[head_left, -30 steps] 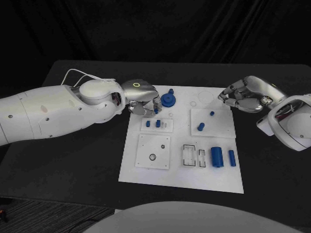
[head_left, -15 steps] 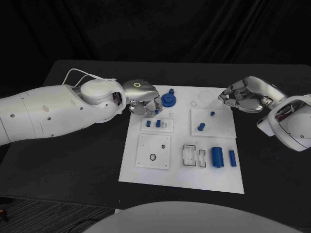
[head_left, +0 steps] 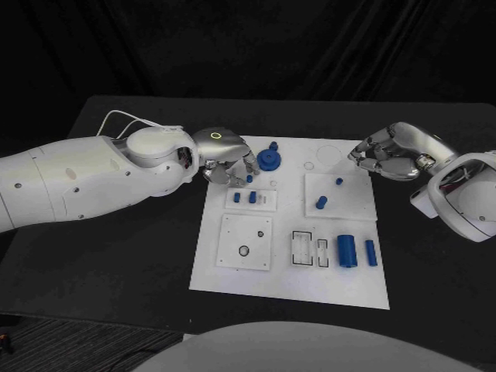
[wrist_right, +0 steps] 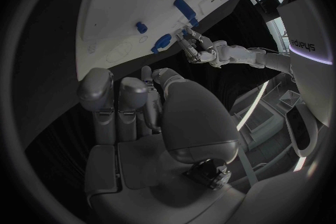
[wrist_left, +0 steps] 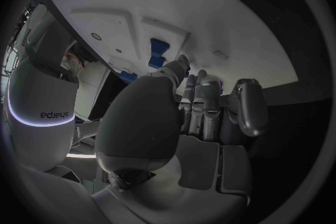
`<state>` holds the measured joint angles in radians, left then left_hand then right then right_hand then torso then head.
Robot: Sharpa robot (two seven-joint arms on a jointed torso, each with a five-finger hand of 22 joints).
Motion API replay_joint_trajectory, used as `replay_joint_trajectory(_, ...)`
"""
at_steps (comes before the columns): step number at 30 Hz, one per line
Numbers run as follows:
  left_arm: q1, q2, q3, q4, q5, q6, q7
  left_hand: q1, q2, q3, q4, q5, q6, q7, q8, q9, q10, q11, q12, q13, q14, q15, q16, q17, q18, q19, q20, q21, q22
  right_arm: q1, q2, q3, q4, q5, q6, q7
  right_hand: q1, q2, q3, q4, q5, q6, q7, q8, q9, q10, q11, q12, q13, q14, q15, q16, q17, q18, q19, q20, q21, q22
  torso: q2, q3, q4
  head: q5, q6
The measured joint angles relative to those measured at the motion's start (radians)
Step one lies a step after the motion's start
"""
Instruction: Assemble the parts on the task board
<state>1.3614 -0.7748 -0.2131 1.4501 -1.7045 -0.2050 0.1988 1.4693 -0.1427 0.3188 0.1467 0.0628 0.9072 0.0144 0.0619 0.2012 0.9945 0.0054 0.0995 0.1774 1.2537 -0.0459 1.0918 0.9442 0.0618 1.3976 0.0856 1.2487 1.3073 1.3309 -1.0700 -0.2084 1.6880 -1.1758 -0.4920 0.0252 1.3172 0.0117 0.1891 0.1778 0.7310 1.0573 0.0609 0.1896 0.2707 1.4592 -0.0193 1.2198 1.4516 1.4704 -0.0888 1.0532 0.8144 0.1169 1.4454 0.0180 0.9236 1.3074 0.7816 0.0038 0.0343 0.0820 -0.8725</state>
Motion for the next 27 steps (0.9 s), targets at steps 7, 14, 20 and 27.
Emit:
replay_joint_trajectory(7, 0.0, -0.01, 0.0, -0.001, 0.0, -0.01, -0.002, 0.0, 0.0, -0.003, 0.003, 0.0, 0.0, 0.0, 0.0, -0.001, -0.002, -0.002, 0.0, 0.001, -0.003, 0.003, 0.0, -0.002, 0.0, 0.0, 0.0, -0.002, 0.0, 0.0, 0.0, 0.0, 0.0, 0.0, 0.001, 0.0, 0.006, -0.006, 0.001, -0.001, 0.0, 0.0, 0.0, 0.0, 0.0, 0.0, 0.0, 0.0, 0.0, 0.0, 0.0, 0.0, -0.001, 0.0, 0.0, 0.0, 0.0, 0.0, 0.0, -0.0002, 0.0, -0.002, 0.0)
replay_joint_trajectory(14, 0.0, -0.078, 0.0, -0.007, 0.012, -0.074, 0.018, -0.029, 0.0, -0.017, 0.034, 0.002, 0.014, 0.002, 0.012, 0.002, -0.023, -0.016, 0.028, 0.026, -0.134, 0.01, -0.129, -0.135, 0.023, -0.088, 0.009, -0.152, 0.0, 0.014, -0.026, -0.002, 0.02, -0.008, -0.014, 0.011, 0.038, -0.039, 0.001, -0.043, -0.091, -0.005, 0.005, 0.0, 0.007, -0.142, 0.004, -0.381, -0.488, 0.0, 0.003, -0.008, -0.015, 0.0, 0.0, 0.0, -0.014, 0.0, -0.001, -0.0006, 0.0, -0.013, 0.0)
replay_joint_trajectory(20, 0.011, -0.159, 0.0, -0.003, 0.234, -0.13, 0.132, -0.059, -0.005, -0.078, 0.116, 0.065, 0.038, 0.023, 0.017, 0.003, -0.085, 0.001, 0.121, 0.11, -0.33, 0.05, -0.226, -0.198, 0.065, -0.322, 0.024, -0.501, 0.0, 0.094, -0.039, 0.001, 0.038, -0.051, -0.036, 0.028, 0.04, -0.085, 0.005, -0.045, -0.224, -0.017, 0.023, -0.018, 0.006, -0.325, 0.03, -0.704, -0.816, -0.005, 0.021, 0.033, 0.036, 0.0, 0.008, 0.013, 0.026, 0.0, -0.001, -0.0012, -0.0001, -0.025, 0.0)
replay_joint_trajectory(27, 0.016, -0.183, 0.0, -0.015, 0.654, -0.033, 0.292, -0.027, 0.019, -0.327, 0.141, 0.07, -0.138, 0.015, 0.012, -0.025, -0.462, -0.007, 0.139, 0.129, -0.804, 0.042, -0.678, -0.365, 0.093, -0.897, 0.02, -1.075, -0.141, 0.144, -0.029, 0.001, 0.046, -0.214, -0.023, 0.028, 0.094, -0.146, 0.018, -0.054, -0.364, -0.068, 0.039, -0.072, -0.022, -0.485, 0.095, -1.003, -1.082, -0.004, 0.071, 0.133, 0.165, 0.0, -0.004, 0.054, 0.056, 0.0, -0.002, -0.0019, -0.0012, -0.03, 0.0)
